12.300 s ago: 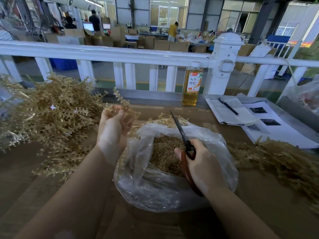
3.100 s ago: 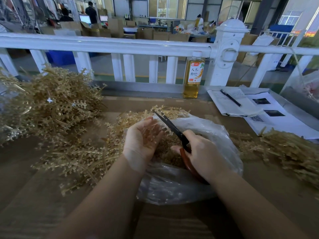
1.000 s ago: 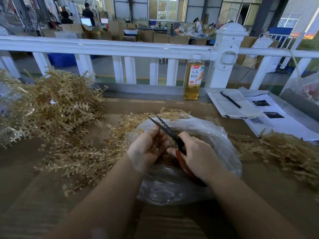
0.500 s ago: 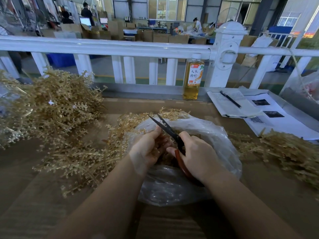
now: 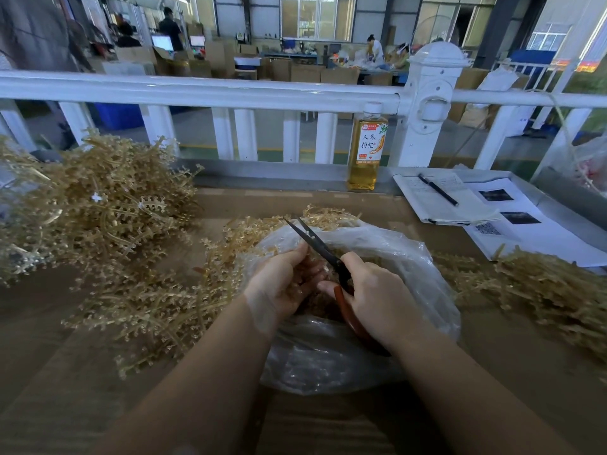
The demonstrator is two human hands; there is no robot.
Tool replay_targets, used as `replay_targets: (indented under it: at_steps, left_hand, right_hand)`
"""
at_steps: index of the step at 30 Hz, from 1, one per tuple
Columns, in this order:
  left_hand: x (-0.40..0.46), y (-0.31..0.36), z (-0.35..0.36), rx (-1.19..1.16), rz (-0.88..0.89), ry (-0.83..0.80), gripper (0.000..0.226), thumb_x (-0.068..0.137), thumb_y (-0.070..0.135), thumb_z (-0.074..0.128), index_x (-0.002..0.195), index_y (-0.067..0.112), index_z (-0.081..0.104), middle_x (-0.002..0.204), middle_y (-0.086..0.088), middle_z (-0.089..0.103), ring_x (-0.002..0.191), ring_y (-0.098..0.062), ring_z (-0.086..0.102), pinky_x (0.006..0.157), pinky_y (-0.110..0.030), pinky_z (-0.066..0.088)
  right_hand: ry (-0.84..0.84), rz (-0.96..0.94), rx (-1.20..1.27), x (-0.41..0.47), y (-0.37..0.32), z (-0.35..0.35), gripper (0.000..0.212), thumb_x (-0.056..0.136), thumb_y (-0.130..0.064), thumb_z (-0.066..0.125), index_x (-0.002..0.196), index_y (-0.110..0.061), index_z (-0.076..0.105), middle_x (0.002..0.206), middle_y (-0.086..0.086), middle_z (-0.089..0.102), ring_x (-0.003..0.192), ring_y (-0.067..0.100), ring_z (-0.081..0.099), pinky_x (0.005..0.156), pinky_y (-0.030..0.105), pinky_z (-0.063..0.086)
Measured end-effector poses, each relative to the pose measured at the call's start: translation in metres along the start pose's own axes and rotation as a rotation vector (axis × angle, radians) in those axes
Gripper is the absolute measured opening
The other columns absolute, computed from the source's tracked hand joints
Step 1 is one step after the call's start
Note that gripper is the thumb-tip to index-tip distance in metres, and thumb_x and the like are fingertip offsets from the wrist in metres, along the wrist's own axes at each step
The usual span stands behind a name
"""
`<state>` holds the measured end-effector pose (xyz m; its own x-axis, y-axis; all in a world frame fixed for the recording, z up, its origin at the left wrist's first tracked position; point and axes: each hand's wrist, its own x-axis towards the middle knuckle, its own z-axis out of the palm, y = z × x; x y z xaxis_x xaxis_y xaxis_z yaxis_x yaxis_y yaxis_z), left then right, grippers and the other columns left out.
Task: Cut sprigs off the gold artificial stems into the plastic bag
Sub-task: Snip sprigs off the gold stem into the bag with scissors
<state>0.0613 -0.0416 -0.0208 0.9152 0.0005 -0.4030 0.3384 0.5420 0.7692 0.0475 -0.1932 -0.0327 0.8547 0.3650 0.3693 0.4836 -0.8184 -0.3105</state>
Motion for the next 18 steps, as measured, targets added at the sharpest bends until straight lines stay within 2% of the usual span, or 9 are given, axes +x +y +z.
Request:
replay_targets:
  at_steps: [6,13,18]
  left_hand:
    - [-0.0016,0.0008,0.0001,0.021,-0.018,-0.027,0.025,0.097,0.021,0.049,0.084,0.006,0.064,0.054,-0.002,0.06,0.063,-0.016,0.054,0.062,-0.025,0.051]
    - [-0.0027,0.0015,0.0004,0.029,-0.024,-0.034,0.023,0.098,0.019,0.048,0.089,0.006,0.064,0.054,0.0,0.061,0.061,-0.014,0.055,0.052,-0.022,0.052]
    - [-0.0032,0.0014,0.0021,0.02,-0.017,-0.007,0.022,0.097,0.018,0.05,0.085,0.005,0.065,0.056,-0.002,0.058,0.061,-0.015,0.054,0.049,-0.022,0.053]
  right_hand:
    - [0.004,-0.012,0.003,0.0002,-0.0014,-0.0017,0.045,0.091,-0.059,0.043,0.113,-0.02,0.048,0.09,-0.001,0.061,0.082,0.017,0.06,0.076,0.031,0.051]
    - [0.015,-0.006,0.0,-0.0002,-0.002,0.0,0.042,0.091,-0.058,0.044,0.11,-0.02,0.047,0.087,-0.001,0.06,0.08,0.017,0.059,0.072,0.027,0.046]
    - [-0.009,-0.007,-0.004,0.0007,-0.0014,-0.0001,0.044,0.092,-0.058,0.043,0.112,-0.019,0.048,0.091,0.002,0.063,0.083,0.02,0.062,0.078,0.034,0.052]
